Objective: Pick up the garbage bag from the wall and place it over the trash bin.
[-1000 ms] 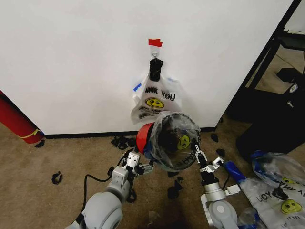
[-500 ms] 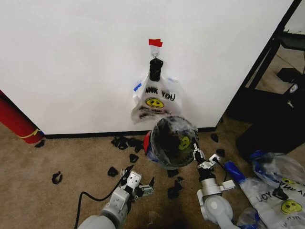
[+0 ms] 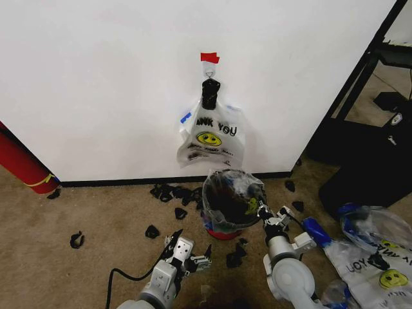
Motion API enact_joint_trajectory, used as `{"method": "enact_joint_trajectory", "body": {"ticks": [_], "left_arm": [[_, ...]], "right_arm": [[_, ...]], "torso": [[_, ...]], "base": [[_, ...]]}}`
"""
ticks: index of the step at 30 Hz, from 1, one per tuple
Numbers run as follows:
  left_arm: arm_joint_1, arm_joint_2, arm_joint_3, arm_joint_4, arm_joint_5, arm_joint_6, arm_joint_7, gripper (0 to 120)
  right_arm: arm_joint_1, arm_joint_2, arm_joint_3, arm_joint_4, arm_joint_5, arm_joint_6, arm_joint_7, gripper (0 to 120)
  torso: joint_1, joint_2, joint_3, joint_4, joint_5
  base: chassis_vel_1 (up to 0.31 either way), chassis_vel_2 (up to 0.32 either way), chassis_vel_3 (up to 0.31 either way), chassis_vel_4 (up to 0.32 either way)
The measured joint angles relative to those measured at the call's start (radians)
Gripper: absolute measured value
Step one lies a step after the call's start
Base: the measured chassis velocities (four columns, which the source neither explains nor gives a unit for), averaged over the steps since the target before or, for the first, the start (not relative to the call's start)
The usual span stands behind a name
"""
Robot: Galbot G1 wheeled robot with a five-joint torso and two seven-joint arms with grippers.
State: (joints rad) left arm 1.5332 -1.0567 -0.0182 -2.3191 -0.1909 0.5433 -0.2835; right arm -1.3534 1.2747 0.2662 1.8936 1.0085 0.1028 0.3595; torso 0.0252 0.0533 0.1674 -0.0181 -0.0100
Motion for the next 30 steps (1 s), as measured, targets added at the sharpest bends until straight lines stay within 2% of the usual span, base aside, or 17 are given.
{"method": "enact_joint_trajectory", "body": {"ticks": [7,11,15,18,24,27,30], "left_arm": [[-0.009,-0.019,0.0,0.06,0.014,-0.023,-0.002,100],[-0.01,-0.024,0.001,0.066,0.015,-0.024,-0.003,100],[-0.005,-0.022,-0.004,0.063,0.016,-0.024,-0.004,100],[-0.004,-0.02,-0.005,0.061,0.016,-0.024,-0.004,100],[0.006,-0.015,-0.007,0.059,0.022,-0.033,-0.006,100],[0.007,-0.014,-0.007,0.058,0.024,-0.037,-0.007,100],[0.004,-0.007,-0.007,0.056,0.024,-0.041,-0.007,100]], "right_arm": [[-0.004,-0.011,-0.019,-0.059,-0.038,-0.042,-0.022,1],[-0.009,-0.012,-0.022,-0.06,-0.044,-0.05,-0.027,1],[-0.027,-0.026,-0.023,-0.03,-0.042,-0.101,0.004,18],[-0.033,-0.03,-0.023,-0.017,-0.041,-0.114,0.011,20],[-0.058,-0.04,-0.02,0.045,-0.044,-0.143,0.016,49],[-0.066,-0.041,-0.016,0.066,-0.05,-0.147,0.017,55],[-0.092,-0.051,-0.004,0.123,-0.082,-0.165,0.035,70]], "torso": [[0.0,0.0,0.0,-0.0004,-0.0004],[0.0,0.0,0.0,-0.0004,-0.0006],[0.0,0.0,0.0,0.0001,-0.0001],[0.0,0.0,0.0,0.0001,0.0],[0.0,0.0,0.0,0.0005,0.0003],[0.0,0.0,0.0,0.0002,0.0004],[0.0,0.0,0.0,0.0001,0.0001]], "base": [[0.0,0.0,0.0,0.0],[0.0,0.0,0.0,0.0],[0.0,0.0,0.0,0.0],[0.0,0.0,0.0,0.0],[0.0,0.0,0.0,0.0],[0.0,0.0,0.0,0.0],[0.0,0.0,0.0,0.0]]}}
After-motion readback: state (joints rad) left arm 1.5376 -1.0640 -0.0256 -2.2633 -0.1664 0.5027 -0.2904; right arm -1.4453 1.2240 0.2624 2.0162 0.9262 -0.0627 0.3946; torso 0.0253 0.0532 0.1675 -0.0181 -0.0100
